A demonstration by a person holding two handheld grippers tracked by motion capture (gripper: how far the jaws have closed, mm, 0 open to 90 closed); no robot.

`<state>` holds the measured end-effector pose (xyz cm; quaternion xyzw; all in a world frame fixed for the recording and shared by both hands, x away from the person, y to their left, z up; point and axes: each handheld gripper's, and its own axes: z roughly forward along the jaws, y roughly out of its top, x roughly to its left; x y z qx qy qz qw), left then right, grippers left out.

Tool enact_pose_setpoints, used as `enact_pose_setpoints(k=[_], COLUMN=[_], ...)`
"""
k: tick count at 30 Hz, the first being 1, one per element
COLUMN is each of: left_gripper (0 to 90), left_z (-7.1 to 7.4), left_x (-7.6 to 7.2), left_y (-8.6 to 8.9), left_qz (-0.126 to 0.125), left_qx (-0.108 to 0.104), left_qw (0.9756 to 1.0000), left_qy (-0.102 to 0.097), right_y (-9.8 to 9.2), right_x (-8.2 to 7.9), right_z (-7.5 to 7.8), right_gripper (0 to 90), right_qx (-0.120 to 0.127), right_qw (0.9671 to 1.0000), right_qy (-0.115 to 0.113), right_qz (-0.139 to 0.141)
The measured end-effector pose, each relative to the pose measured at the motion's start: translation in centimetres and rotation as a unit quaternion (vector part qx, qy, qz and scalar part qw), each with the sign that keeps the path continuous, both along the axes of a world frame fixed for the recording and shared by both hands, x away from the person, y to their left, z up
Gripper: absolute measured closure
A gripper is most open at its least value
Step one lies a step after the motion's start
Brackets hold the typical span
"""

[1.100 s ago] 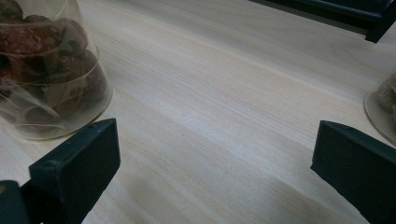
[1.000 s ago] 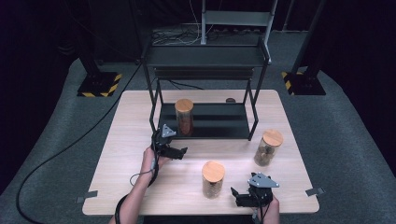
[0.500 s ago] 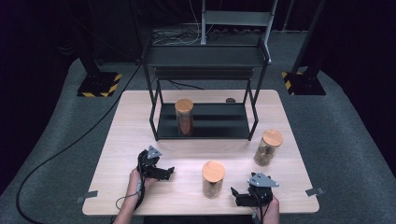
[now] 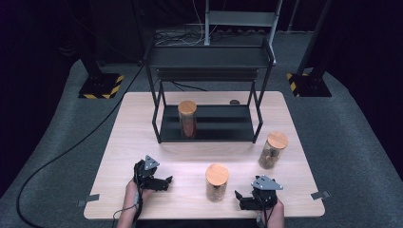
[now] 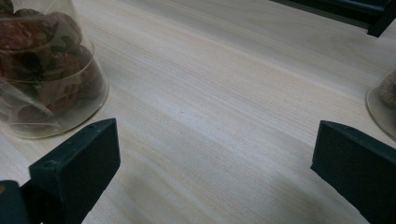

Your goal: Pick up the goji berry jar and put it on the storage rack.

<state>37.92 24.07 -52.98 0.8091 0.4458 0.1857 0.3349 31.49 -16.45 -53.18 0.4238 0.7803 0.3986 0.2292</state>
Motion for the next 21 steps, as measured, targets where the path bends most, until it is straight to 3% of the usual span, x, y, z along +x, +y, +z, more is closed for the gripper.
enact_pose_setpoints(k=[21], left_gripper=[0.0], left_z=[0.00], left_x=[-0.22], left_y=[-0.08], left_qz=[0.006], left_qx=[0.001], left_qw=[1.0000], left_qy=[-0.001], right_y=[0.12], right_x=[-0.09], right_z=[-0.01], right_gripper=[0.0], right_qx=[-0.005], right_qw=[1.0000], right_qy=[-0.004], right_qz=[0.004])
